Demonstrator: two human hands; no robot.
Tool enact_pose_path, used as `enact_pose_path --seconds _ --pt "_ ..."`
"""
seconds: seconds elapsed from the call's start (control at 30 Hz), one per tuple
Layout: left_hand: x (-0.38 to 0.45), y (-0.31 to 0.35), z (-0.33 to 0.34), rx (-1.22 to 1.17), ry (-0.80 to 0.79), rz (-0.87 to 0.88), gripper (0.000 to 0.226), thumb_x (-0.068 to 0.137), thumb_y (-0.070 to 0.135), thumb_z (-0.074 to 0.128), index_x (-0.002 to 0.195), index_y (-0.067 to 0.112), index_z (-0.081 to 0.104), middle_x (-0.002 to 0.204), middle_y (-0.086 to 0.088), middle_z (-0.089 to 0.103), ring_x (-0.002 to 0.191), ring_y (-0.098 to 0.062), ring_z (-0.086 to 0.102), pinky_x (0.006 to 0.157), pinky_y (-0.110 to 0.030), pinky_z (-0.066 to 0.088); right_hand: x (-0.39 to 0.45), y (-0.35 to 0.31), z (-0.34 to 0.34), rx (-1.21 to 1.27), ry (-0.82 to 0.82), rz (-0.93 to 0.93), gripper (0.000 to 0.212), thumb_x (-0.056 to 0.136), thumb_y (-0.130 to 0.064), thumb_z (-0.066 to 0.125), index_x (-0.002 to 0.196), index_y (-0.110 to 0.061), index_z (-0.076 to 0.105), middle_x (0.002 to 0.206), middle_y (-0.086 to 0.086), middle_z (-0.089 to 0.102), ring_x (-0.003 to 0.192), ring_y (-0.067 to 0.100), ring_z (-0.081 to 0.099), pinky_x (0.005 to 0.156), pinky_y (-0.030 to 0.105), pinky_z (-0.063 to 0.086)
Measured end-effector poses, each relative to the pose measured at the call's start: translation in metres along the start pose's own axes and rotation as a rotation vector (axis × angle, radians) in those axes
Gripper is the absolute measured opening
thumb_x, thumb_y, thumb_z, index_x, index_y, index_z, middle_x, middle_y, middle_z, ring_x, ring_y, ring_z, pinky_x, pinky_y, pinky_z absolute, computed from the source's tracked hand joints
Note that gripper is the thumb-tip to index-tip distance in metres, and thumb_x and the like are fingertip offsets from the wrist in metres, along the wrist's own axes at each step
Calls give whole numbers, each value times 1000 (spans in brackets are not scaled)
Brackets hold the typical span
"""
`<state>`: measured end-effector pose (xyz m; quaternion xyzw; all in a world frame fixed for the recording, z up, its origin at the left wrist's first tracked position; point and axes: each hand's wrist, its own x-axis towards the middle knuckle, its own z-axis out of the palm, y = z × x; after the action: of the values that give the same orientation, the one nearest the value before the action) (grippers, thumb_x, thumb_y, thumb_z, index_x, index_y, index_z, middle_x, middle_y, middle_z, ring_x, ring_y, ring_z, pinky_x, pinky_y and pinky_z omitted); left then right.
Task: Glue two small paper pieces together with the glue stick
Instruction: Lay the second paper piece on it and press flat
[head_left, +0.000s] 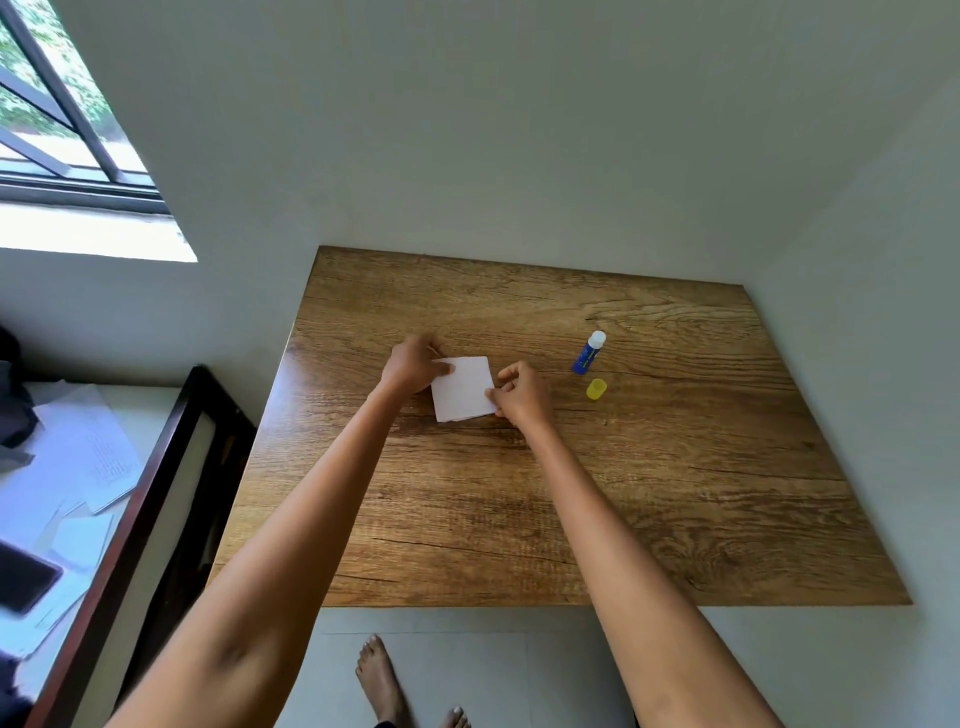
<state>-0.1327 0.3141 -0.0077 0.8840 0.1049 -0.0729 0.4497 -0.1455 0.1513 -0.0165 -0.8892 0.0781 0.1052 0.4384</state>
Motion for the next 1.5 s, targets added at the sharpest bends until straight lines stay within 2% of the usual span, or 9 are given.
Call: enact_pose_path --seconds 0.13,0.27,0.4,0.7,0.97,1.13,1.23,1.4,1.5 --pt "-3 -5 -4 -159 23 -14 15 79 10 69 93 8 63 101 -9 65 88 -17 56 67 -26 44 1 3 -6 119 -63 14 32 84 -16 68 111 -7 55 79 -1 53 59 13 59 57 30 55" --pt "-5 -4 -9 -254 -38 -51 17 80 11 69 96 9 62 95 -5 62 83 -17 56 53 -23 43 2 7 -9 168 -52 12 19 82 -25 71 86 -8 64 65 -1 59 50 8 53 44 19 47" --pt "-7 -5 -8 -283 -55 -53 19 79 10 70 97 6 62 94 -6 62 86 -18 58 56 -26 46 4 9 -5 176 -34 20 17 81 -23 71 70 -13 64 57 0 58 45 9 51 46 22 45" --pt "-5 -3 -2 -267 8 -95 17 78 15 73 90 11 62 90 -6 64 77 -16 58 53 -23 45 6 11 -6 201 -52 33 13 86 -19 66 79 -8 66 62 -1 59 50 10 54 62 33 52" --pt "-8 -1 -3 -268 9 -108 21 78 16 73 95 8 65 94 -7 65 79 -18 60 55 -24 46 6 11 -4 189 -49 20 14 88 -18 63 83 -6 68 62 -4 58 50 9 53 58 32 51" --pt "-12 -8 -2 -390 48 -191 21 81 20 70 95 4 68 99 -14 69 78 -21 65 53 -25 52 2 14 -2 207 -13 -16 17 87 -20 64 88 -4 71 64 -6 61 52 7 53 42 15 44" --pt "-12 -9 -1 -433 88 -246 17 81 18 70 90 3 67 101 -17 69 83 -24 66 55 -26 54 1 13 -2 208 -26 0 20 86 -22 65 88 -4 71 64 -4 61 50 8 53 45 19 44" --pt "-13 -8 0 -416 93 -231 17 79 20 72 87 5 68 99 -15 70 86 -25 67 57 -28 54 5 9 -6 236 -88 48 33 81 -32 71 82 1 68 67 2 62 50 10 49 45 22 40" --pt "-14 -9 0 -411 86 -226 17 78 21 73 85 6 68 98 -15 70 83 -23 67 60 -31 55 6 8 -5 235 -72 50 24 80 -29 72 67 -11 64 65 -1 61 50 9 49 41 20 38"
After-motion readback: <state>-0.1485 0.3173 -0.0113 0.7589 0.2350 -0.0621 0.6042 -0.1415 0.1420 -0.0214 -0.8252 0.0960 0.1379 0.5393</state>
